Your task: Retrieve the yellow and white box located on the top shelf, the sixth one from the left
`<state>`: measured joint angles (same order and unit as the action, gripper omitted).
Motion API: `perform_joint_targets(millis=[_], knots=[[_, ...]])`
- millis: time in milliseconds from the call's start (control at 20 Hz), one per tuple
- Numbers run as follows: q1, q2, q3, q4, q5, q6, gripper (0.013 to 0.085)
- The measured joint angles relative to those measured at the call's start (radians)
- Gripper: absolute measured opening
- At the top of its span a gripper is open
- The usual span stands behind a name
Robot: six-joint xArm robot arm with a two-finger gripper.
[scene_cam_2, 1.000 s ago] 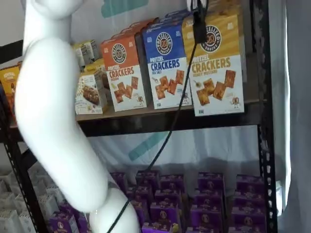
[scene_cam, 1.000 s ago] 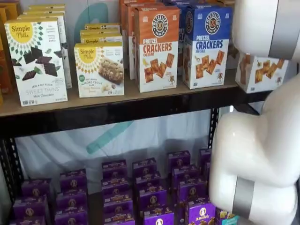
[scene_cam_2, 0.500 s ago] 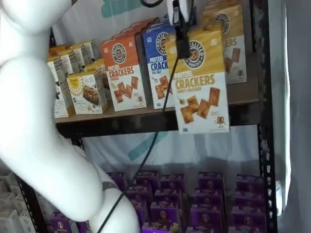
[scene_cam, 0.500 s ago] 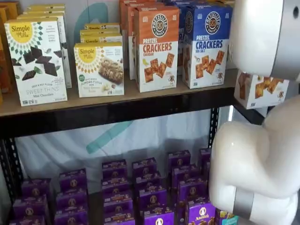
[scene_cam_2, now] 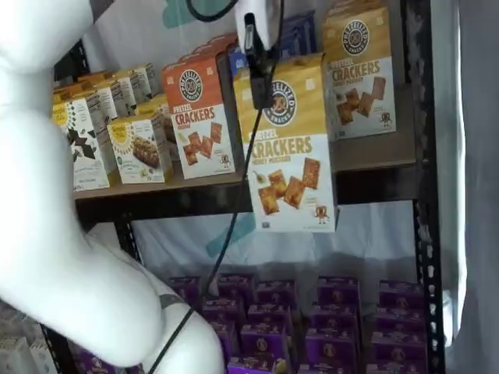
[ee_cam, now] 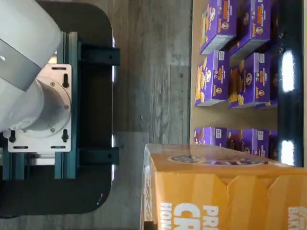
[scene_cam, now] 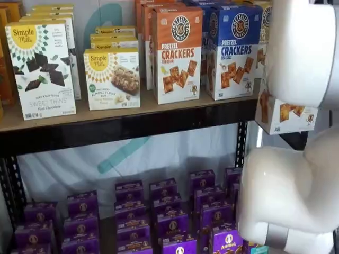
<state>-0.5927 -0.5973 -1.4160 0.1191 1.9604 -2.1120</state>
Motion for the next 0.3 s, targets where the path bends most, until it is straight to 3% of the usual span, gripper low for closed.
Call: perform_joint_targets(millis=[300], knots=[[0.033,-0.026,0.021,0.003,0.012,0.036,0.061]])
